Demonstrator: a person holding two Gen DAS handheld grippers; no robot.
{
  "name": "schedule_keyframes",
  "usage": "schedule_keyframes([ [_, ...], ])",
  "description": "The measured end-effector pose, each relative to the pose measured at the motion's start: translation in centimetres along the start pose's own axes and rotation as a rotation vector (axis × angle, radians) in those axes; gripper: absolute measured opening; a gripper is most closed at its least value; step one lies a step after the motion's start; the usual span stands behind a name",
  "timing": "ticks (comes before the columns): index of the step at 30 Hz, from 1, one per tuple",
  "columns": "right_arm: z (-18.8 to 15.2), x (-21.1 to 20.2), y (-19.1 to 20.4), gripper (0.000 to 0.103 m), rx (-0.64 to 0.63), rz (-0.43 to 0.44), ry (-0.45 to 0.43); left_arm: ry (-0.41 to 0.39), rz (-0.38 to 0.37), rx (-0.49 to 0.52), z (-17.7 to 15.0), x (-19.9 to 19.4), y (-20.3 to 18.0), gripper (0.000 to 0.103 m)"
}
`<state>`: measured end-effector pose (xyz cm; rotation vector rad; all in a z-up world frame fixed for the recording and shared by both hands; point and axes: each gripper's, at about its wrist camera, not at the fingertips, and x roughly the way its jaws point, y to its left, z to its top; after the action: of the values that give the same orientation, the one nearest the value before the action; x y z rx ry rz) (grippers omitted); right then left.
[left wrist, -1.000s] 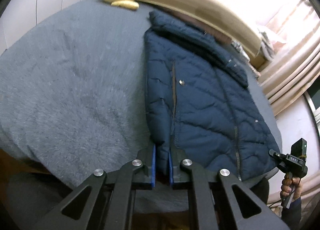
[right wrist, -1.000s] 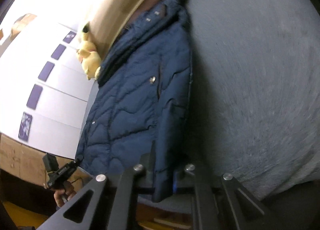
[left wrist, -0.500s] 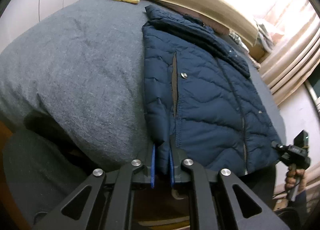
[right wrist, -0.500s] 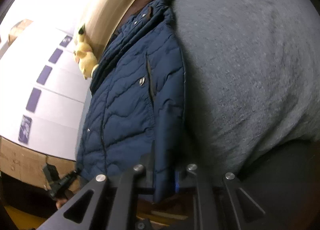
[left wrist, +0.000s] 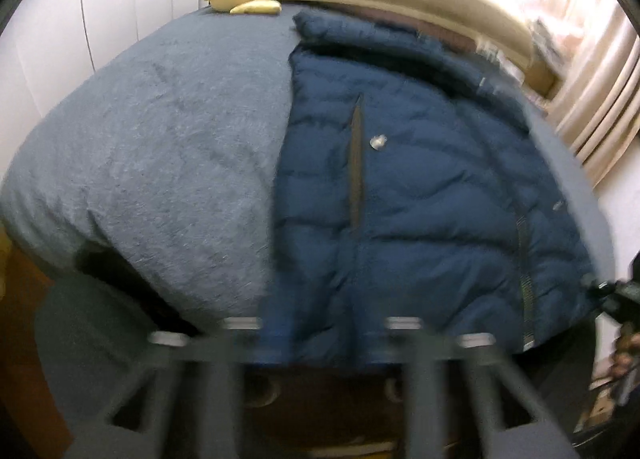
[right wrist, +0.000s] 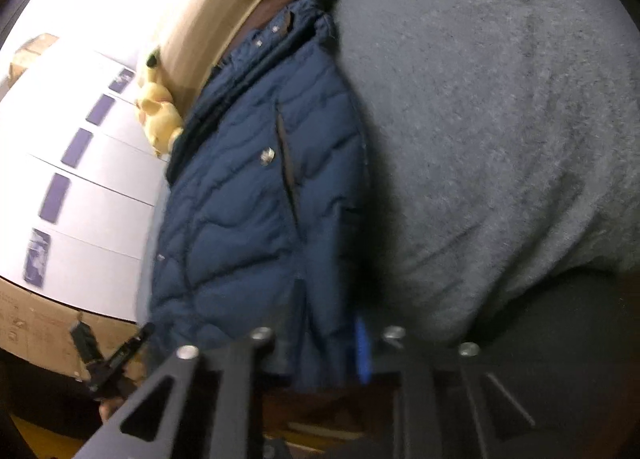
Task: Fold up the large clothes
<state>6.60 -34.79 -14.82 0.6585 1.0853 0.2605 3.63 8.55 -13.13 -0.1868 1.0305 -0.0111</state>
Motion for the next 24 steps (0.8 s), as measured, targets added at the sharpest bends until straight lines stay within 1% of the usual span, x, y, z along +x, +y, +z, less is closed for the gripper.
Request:
schedule_keyframes([
  [3, -0.2, -0.6, 0.1, 0.013, -0.021, -0.013, -0.005, 0.003, -0.019, -0.018, 0.0, -0.1, 0.6, 0.011],
  [6, -0.3, -1.0, 0.6, 0.012, -0.045, -0.041, -0.013, -0.011, -0.004, 0.012, -0.2, -0.5, 0.4, 0.009],
  [12, -0.6, -1.2, 0.9, 0.011, -0.058, -0.058, -0.016, -0.011, 0.005, 0.015, -0.5, -1.1, 0.3, 0.006],
  [13, -0.6, -0.8, 1.5, 0.011, -0.056, -0.061, -0.016, -0.01, 0.007, 0.015, -0.6, -1.3, 0.3, 0.006],
  [19, -0.7, -0.9, 1.1, 0.011, -0.052, -0.065, -0.016, -0.006, 0.012, 0.003, -1.2, -1.8, 0.5, 0.004],
  [20, -0.6, -0.9, 1.0, 0.011, -0.047, -0.061, -0.017, -0.006, 0.003, -0.009, -1.2, -1.8, 0.7, 0.004],
  [21, -0.6, -1.0, 0.8, 0.015, -0.034, -0.045, -0.022, -0.01, -0.012, -0.027, -1.2, -2.0, 1.0, 0.004],
  [23, -0.5, -1.2, 0.2, 0.016, 0.0, -0.006, -0.033, -0.03, -0.074, -0.107, -1.1, -2.5, 2.1, 0.006],
  [24, -0.4, -1.5, 0.0, 0.018, 0.014, 0.019, -0.045, -0.044, -0.118, -0.152, -0.9, -2.9, 2.8, 0.013],
])
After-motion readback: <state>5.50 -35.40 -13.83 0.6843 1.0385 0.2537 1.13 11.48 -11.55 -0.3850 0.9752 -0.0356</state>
